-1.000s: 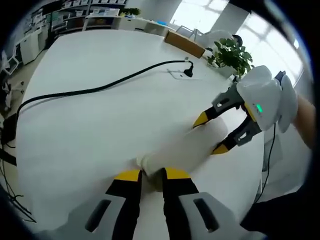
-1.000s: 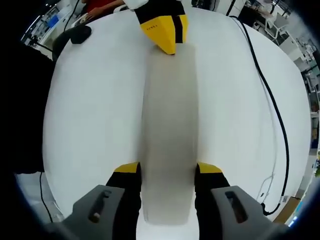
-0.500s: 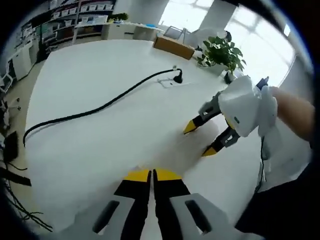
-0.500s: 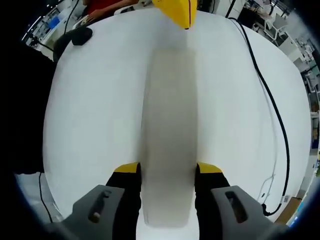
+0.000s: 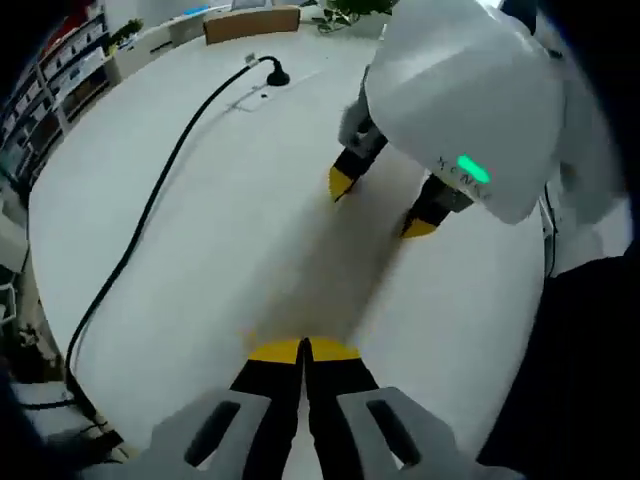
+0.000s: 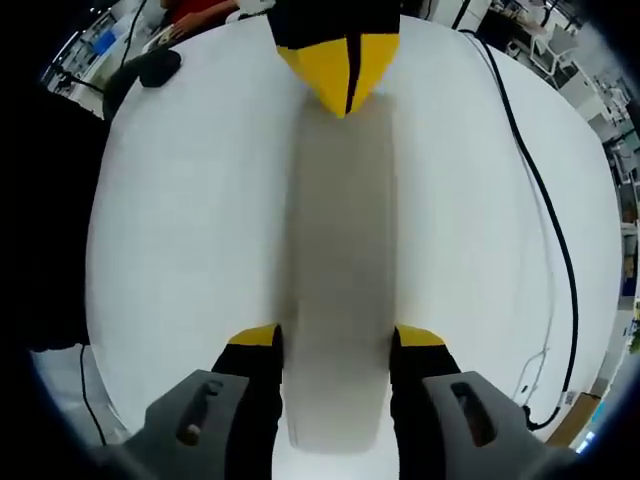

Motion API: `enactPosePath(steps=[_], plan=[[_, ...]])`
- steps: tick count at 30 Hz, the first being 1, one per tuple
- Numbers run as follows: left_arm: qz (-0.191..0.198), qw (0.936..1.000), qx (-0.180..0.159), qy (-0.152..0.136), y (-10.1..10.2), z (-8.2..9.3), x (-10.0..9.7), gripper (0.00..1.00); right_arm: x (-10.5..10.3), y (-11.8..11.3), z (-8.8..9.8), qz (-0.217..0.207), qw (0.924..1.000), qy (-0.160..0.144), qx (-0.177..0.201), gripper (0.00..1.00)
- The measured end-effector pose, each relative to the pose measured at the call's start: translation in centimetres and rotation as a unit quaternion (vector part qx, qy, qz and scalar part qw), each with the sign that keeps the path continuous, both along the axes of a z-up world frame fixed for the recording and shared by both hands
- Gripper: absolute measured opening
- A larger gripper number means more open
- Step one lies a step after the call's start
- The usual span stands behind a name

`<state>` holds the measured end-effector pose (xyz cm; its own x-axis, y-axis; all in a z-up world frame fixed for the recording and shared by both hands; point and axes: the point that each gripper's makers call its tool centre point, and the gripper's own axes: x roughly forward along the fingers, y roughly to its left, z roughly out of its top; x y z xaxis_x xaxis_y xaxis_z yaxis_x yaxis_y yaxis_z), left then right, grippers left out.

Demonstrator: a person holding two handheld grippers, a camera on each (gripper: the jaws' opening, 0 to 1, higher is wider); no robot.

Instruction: Arrange the utensils inside the cutlery case until each visible utensil rests in its matching compartment.

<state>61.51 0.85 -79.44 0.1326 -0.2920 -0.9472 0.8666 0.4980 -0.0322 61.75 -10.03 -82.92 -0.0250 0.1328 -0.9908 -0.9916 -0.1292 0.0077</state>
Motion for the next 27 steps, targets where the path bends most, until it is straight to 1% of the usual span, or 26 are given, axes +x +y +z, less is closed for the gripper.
enactPosePath(steps=[1,2,4,6,8,10,11,12,13,14,16,17,18,19,20,21,22,24,25,26,27], plan=[[0.025,0.9996,0.005,0.008,0.3,0.4,0.0,0.0,0.0,0.0,0.0,0.0,1.0,0.0,0.0,0.41],[0.032,0.9994,0.004,0.011,0.4,0.2,0.1,0.0,0.0,0.0,0.0,0.001,1.0,0.0,0.0,0.41],[0.033,0.9994,0.005,0.01,0.4,0.1,0.0,0.0,0.0,0.0,0.0,0.001,1.0,0.0,-0.001,0.41],[0.024,0.9996,0.012,0.007,0.3,-0.1,-0.1,0.0,0.0,0.1,0.0,0.001,1.0,0.0,-0.002,0.41],[0.019,0.9995,0.023,0.012,0.2,-0.2,-0.1,0.0,0.0,0.1,0.0,0.002,1.0,0.0,-0.004,0.41],[0.006,0.9988,0.044,0.022,0.2,-0.2,-0.1,0.0,0.0,0.1,0.0,0.002,1.0,-0.001,-0.006,0.41],[0.007,0.9985,0.047,0.026,0.1,-0.2,-0.1,0.0,0.0,0.1,0.0,0.001,1.0,-0.001,-0.006,0.41],[0.002,0.9979,0.054,0.036,0.2,-0.2,-0.2,0.0,0.0,-0.1,0.0,-0.011,0.9999,-0.006,-0.006,0.41],[0.004,0.998,0.05,0.037,0.1,-0.3,0.0,0.0,-0.1,0.0,0.1,-0.004,1.0,-0.003,-0.002,0.4],[0.012,0.9977,0.051,0.042,0.2,-0.3,0.0,0.0,-0.2,0.1,0.2,-0.003,1.0,-0.002,0.004,0.4],[0.005,0.9976,0.055,0.042,0.2,-0.2,-0.1,0.0,-0.2,0.1,0.3,-0.002,0.9996,0.001,0.028,0.4],[0.004,0.9974,0.058,0.041,0.2,-0.2,-0.2,0.0,-0.1,0.4,0.3,0.003,0.9984,0.004,0.057,0.4],[0.003,0.9972,0.062,0.041,0.1,-0.2,-0.2,0.0,-0.1,0.5,0.5,-0.031,0.9964,0.009,0.079,0.4],[0.001,0.9971,0.064,0.041,0.2,-0.2,-0.2,0.0,0.1,0.2,0.7,-0.068,0.9933,0.011,0.093,0.4],[0.001,0.997,0.066,0.041,0.2,-0.2,-0.2,0.0,0.2,-0.9,1.5,-0.092,0.9919,0.013,0.086,0.39],[0.0,0.997,0.066,0.042,0.2,-0.2,-0.2,0.0,0.3,-1.3,2.2,-0.086,0.9922,0.009,0.09,0.38],[0.002,0.9969,0.064,0.045,0.2,-0.2,-0.1,0.0,0.5,-1.8,3.3,-0.095,0.9898,0.001,0.107,0.37],[0.017,0.9967,0.059,0.053,0.3,-0.2,-0.1,0.0,0.4,-3.3,5.0,-0.107,0.9872,-0.004,0.118,0.34],[0.018,0.9967,0.058,0.053,0.3,-0.2,-0.1,0.0,0.5,-3.7,5.3,-0.112,0.9865,-0.008,0.119,0.3],[0.014,0.9969,0.057,0.052,0.3,-0.2,-0.2,0.0,0.9,-4.6,6.1,-0.124,0.9841,-0.016,0.126,0.27],[0.012,0.9971,0.056,0.051,0.3,-0.2,-0.2,0.0,1.0,-5.2,6.5,-0.135,0.9823,-0.017,0.129,0.23]])
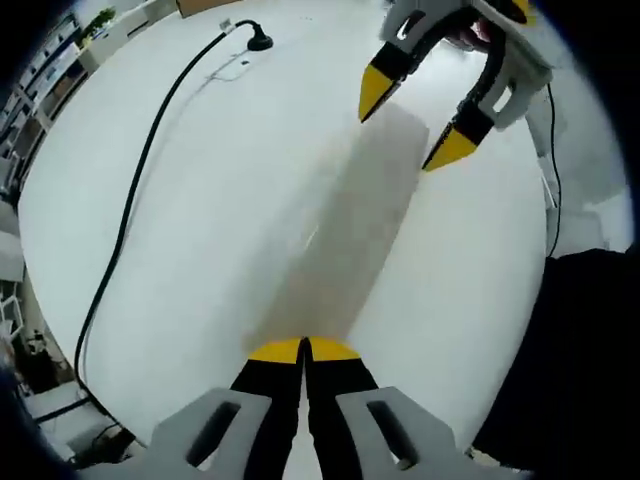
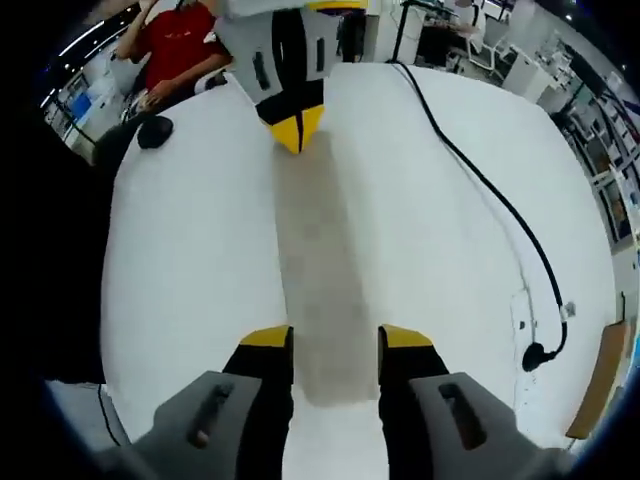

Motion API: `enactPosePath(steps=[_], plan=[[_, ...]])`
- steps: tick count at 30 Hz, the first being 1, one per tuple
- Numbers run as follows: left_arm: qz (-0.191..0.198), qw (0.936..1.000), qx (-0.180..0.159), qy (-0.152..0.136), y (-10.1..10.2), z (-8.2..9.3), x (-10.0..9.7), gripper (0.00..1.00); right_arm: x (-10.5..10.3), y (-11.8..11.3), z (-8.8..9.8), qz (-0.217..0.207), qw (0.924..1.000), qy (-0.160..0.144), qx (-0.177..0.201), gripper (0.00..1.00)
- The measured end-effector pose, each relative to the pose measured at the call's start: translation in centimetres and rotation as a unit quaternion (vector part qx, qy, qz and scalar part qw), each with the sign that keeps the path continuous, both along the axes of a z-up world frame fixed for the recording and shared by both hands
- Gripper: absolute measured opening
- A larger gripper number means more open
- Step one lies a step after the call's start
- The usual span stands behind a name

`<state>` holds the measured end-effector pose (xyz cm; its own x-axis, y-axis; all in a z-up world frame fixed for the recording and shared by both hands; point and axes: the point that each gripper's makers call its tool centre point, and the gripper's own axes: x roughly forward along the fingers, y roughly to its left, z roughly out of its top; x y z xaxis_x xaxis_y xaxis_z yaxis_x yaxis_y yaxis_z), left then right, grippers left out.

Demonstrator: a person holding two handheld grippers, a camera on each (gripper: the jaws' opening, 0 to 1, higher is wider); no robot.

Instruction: Arrange the utensils inside the cutlery case until each visible utensil rests in its matching compartment.

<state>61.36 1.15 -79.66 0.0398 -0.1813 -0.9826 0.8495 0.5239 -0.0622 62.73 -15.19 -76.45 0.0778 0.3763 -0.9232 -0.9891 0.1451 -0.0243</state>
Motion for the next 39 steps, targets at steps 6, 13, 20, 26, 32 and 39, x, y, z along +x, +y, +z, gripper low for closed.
enactPosePath(steps=[6,13,20,26,32,39], plan=[[-0.001,1.0,0.002,-0.002,0.0,0.0,-0.1,0.0,-1.3,-1.5,-0.7,-0.091,0.9941,0.053,-0.028,0.0],[-0.001,1.0,0.005,-0.002,0.0,0.1,-0.1,0.0,-1.7,-2.6,-3.2,-0.077,0.9896,0.054,-0.109,0.0],[0.001,1.0,0.005,-0.004,0.1,0.1,-0.2,0.0,-1.6,-2.5,-3.5,-0.084,0.9864,0.065,-0.125,0.0],[0.002,1.0,0.008,-0.005,0.1,0.1,-0.1,0.0,-1.3,-2.6,-3.5,-0.098,0.9843,0.066,-0.131,0.0],[0.004,0.9999,0.001,-0.01,0.1,0.1,-0.1,0.0,-1.5,-2.7,-3.4,-0.103,0.9865,0.072,-0.105,0.0],[0.04,0.9979,-0.046,-0.021,0.8,0.4,0.7,0.0,-1.4,-2.5,-3.4,-0.098,0.9877,0.058,-0.107,0.0]])
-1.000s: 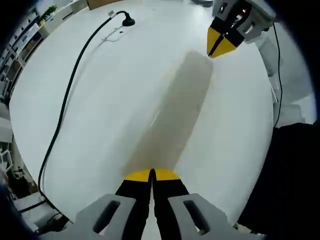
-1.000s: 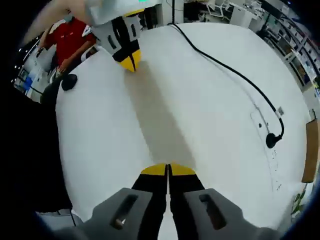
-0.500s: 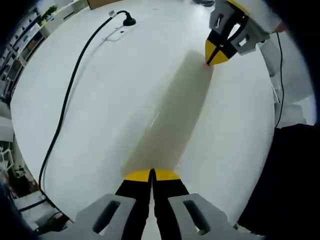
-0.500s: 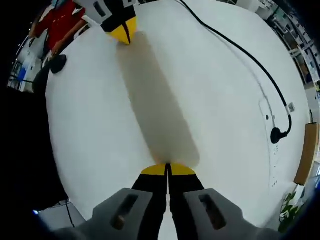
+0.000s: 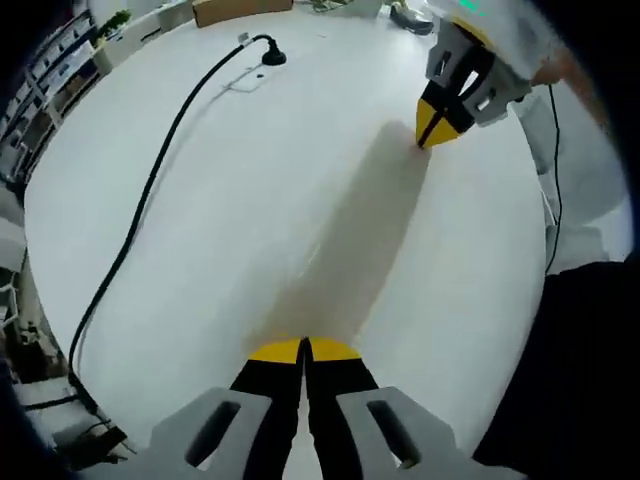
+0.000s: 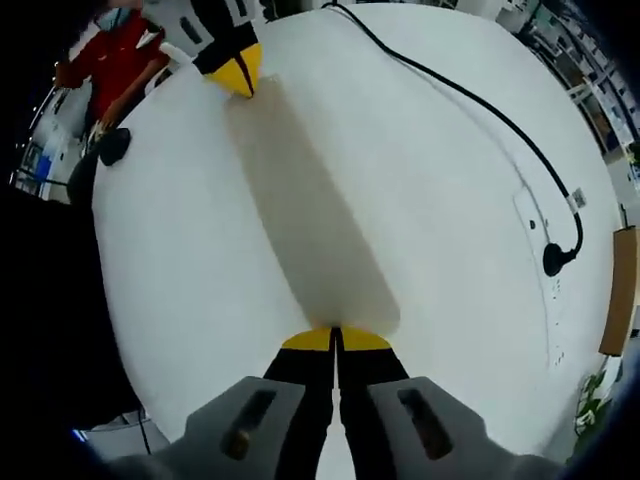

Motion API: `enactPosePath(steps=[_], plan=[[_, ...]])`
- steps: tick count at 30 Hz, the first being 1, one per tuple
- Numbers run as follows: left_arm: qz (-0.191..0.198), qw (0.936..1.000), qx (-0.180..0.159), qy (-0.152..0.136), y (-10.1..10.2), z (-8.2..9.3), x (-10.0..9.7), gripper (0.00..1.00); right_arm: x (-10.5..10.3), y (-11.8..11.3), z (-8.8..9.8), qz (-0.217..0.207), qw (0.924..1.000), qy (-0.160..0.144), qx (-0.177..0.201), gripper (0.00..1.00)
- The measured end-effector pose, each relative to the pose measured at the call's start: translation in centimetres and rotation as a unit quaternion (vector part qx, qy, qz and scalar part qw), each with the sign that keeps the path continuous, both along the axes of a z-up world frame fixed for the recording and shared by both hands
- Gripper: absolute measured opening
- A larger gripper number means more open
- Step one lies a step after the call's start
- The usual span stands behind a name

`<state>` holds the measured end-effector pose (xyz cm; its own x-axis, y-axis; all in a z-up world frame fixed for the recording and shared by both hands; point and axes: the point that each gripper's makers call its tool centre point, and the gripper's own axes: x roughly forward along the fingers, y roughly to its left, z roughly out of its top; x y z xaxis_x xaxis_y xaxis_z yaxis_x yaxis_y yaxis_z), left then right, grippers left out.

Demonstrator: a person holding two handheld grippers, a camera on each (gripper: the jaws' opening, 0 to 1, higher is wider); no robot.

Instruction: Arrange the utensils inside the cutlery case until each visible utensil rests in its matching compartment.

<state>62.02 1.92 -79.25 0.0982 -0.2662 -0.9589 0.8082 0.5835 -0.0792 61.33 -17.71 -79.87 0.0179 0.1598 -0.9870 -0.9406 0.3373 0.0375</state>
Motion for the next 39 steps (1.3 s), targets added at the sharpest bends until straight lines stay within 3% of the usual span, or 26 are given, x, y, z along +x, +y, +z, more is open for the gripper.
enactPosePath(steps=[2,5,7,8,10,11,14,17,18,19,21,23,26,29,32,34,36,37,39], plan=[[-0.001,0.9999,0.003,0.012,-0.1,-0.1,0.1,0.0,-0.1,0.0,0.1,0.022,0.9997,-0.002,0.009,0.0],[-0.06,0.9963,0.039,-0.048,0.1,0.6,1.6,0.0,0.1,0.0,0.1,0.011,0.9997,0.004,0.02,0.0],[-0.022,0.9991,-0.001,-0.035,-1.1,0.6,1.6,0.0,0.0,0.1,0.1,0.01,0.9997,0.006,0.021,0.0],[0.002,0.9998,-0.013,-0.012,-1.3,0.2,1.3,0.0,0.0,0.1,0.1,0.02,0.9996,0.006,0.02,0.0],[-0.029,0.9993,-0.001,-0.022,-1.2,-0.2,1.7,0.0,-0.1,0.2,0.0,0.035,0.9992,0.006,0.016,0.0],[-0.017,0.9997,0.006,-0.015,-1.2,-0.4,1.6,0.0,0.0,0.1,0.0,0.039,0.9991,0.006,0.014,0.0],[-0.039,0.9992,0.005,-0.008,-1.2,-0.3,1.5,0.0,0.0,0.1,0.0,0.045,0.9989,0.006,0.011,0.0],[-0.031,0.9995,0.007,0.003,-1.2,-0.4,1.6,0.0,0.0,0.1,0.0,0.042,0.999,0.004,0.012,0.0],[-0.044,0.9982,0.039,0.007,-0.5,-0.8,1.1,0.0,-0.1,0.0,0.0,0.041,0.9991,0.005,0.01,0.0],[-0.056,0.9975,0.042,0.004,-0.8,-0.6,1.0,0.0,0.2,0.2,-0.1,0.065,0.9977,-0.004,0.02,0.0],[-0.096,0.9936,0.058,-0.003,-1.0,-0.2,1.3,0.0,0.0,-0.1,-0.1,0.043,0.9988,0.003,0.024,0.0],[-0.066,0.996,0.059,0.011,-1.2,-0.1,1.4,0.0,-0.1,0.0,0.0,0.039,0.9988,0.001,0.029,0.0],[-0.072,0.995,0.069,0.006,-1.3,-0.4,1.5,0.0,0.1,0.0,-0.1,0.036,0.9989,0.002,0.029,0.0],[-0.07,0.9948,0.074,-0.001,-1.3,-0.3,1.4,0.0,0.1,0.0,0.0,0.008,0.999,0.022,0.037,0.0],[-0.047,0.9975,0.052,0.005,-1.1,-0.3,1.4,0.0,0.1,0.0,0.1,0.006,0.9988,0.026,0.041,0.0],[-0.046,0.9981,0.041,0.0,-1.0,-0.3,1.4,0.0,0.0,0.2,0.2,0.032,0.9981,0.027,0.046,0.0],[-0.041,0.9984,0.038,-0.001,-1.1,-0.4,1.4,0.0,1.0,2.1,1.4,-0.03,0.9936,0.011,0.108,0.0],[-0.044,0.9983,0.039,-0.002,-1.1,-0.4,1.5,0.0,1.5,2.5,1.9,-0.047,0.992,0.009,0.117,0.0],[-0.048,0.9977,0.047,0.0,-1.2,-0.4,1.3,0.0,3.2,2.0,2.0,-0.014,0.9957,-0.032,0.085,0.0]])
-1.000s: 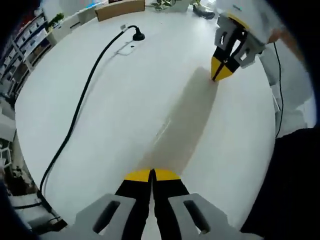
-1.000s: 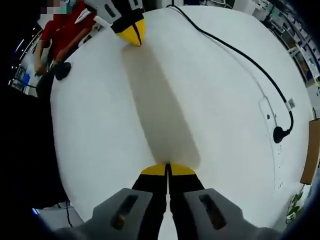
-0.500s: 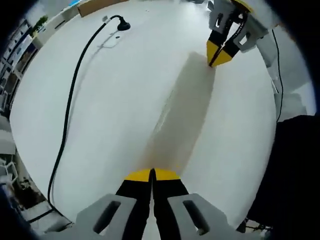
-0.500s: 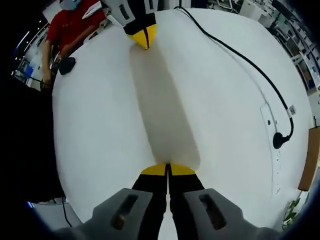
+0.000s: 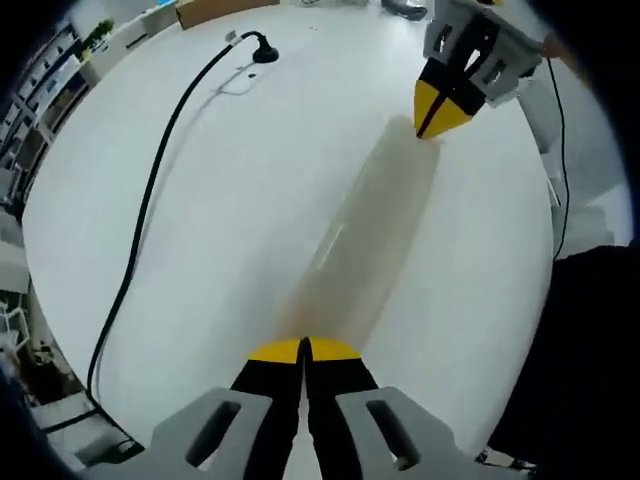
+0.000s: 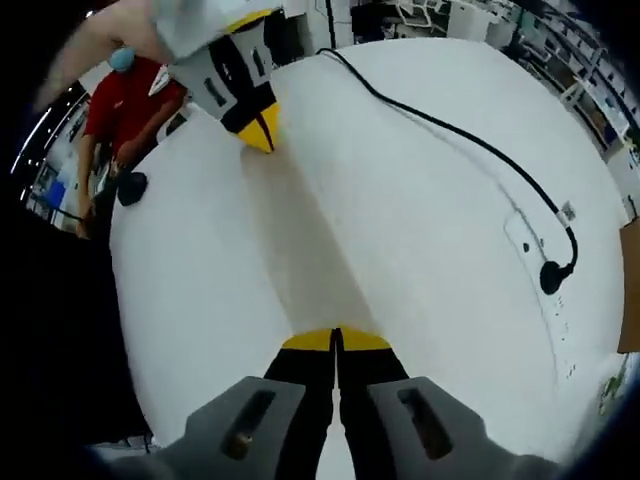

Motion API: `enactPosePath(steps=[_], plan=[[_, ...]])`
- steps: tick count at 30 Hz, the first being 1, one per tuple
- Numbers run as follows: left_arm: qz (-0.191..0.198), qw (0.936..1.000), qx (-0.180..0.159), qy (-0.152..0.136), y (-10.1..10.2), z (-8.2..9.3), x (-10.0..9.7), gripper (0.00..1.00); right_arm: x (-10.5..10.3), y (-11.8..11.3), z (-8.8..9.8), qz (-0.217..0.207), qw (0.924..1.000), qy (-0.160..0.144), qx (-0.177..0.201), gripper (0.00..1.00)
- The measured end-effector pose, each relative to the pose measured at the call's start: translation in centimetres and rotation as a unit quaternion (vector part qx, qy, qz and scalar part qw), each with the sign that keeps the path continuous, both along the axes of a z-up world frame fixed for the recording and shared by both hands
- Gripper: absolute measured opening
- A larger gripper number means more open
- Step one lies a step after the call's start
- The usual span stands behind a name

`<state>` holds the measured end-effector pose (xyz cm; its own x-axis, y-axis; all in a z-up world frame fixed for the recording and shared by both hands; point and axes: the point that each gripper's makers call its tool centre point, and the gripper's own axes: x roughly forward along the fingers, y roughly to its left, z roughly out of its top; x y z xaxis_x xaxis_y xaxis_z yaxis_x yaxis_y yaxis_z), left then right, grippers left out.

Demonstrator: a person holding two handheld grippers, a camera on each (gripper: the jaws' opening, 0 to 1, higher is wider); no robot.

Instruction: Arrange the utensils inside the cutlery case until each visible utensil rests in its matching compartment.

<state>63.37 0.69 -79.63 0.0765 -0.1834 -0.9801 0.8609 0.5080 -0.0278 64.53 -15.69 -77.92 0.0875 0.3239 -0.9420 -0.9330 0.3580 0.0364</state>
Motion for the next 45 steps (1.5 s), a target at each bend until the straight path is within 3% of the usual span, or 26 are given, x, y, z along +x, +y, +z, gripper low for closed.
enactPosePath(steps=[5,9,15,17,20,22,24,26,27,30,32,34,35,37,39,43,45], plan=[[-0.007,0.9998,0.016,0.002,-0.1,-0.1,0.0,0.0,-0.1,-1.0,-1.4,-0.02,0.9973,0.032,-0.064,0.0],[-0.014,0.9997,0.01,-0.016,0.0,0.0,-0.1,0.0,-0.4,-0.7,-1.8,-0.007,0.9968,0.035,-0.071,0.0],[0.007,0.9997,-0.014,-0.02,0.3,0.1,0.0,0.0,-0.5,-0.8,-1.9,-0.03,0.9965,0.044,-0.064,0.0],[0.007,0.9996,-0.016,-0.023,0.2,0.0,0.0,0.0,-0.5,-0.7,-1.9,0.002,0.9966,0.037,-0.074,0.0],[-0.002,0.9995,-0.016,-0.026,0.2,0.0,0.0,0.0,-0.4,-0.7,-2.0,-0.03,0.9955,0.05,-0.074,0.0],[-0.002,0.9995,-0.016,-0.025,0.2,0.0,0.0,0.0,-0.4,-0.7,-2.0,-0.011,0.9959,0.033,-0.083,0.0],[-0.004,0.9996,-0.016,-0.024,0.2,0.0,0.0,0.0,-0.5,-0.8,-2.0,-0.035,0.9957,0.04,-0.076,0.0],[-0.011,0.9995,-0.017,-0.026,0.2,0.0,-0.1,0.0,-0.8,-0.8,-1.9,-0.073,0.9952,0.046,-0.045,0.0],[-0.014,0.9993,-0.016,-0.029,0.1,0.0,-0.2,0.0,-0.3,-0.7,-1.9,-0.028,0.9983,0.013,-0.05,0.0],[-0.031,0.998,-0.018,-0.051,0.1,0.1,-0.2,0.0,-0.5,-0.8,-2.0,-0.051,0.9965,0.021,-0.064,0.0],[-0.077,0.9947,-0.019,-0.066,0.0,0.2,-0.2,0.0,-0.4,-0.8,-2.0,-0.053,0.9962,0.027,-0.064,0.0],[-0.079,0.9941,-0.021,-0.071,-0.1,0.3,-0.3,0.0,-0.5,-0.8,-2.1,-0.048,0.9961,0.03,-0.067,0.0],[-0.077,0.9928,-0.047,-0.079,-1.1,0.4,-0.2,0.0,-0.4,-0.9,-2.1,-0.049,0.996,0.031,-0.068,0.0],[-0.058,0.9903,-0.108,-0.067,-3.3,1.0,-0.6,0.0,-0.4,-0.9,-2.0,-0.053,0.9957,0.035,-0.068,0.0],[-0.071,0.9843,-0.141,-0.079,-5.0,1.5,-0.3,0.0,-0.5,-0.9,-2.0,-0.064,0.995,0.041,-0.064,0.0],[-0.085,0.9852,-0.125,-0.081,-6.0,0.8,0.4,0.0,-0.5,-0.7,-2.1,-0.054,0.9949,0.043,-0.073,0.0],[-0.08,0.9885,-0.117,-0.054,-6.5,0.0,0.1,0.0,-0.5,-0.7,-2.2,-0.049,0.9946,0.041,-0.082,0.0]])
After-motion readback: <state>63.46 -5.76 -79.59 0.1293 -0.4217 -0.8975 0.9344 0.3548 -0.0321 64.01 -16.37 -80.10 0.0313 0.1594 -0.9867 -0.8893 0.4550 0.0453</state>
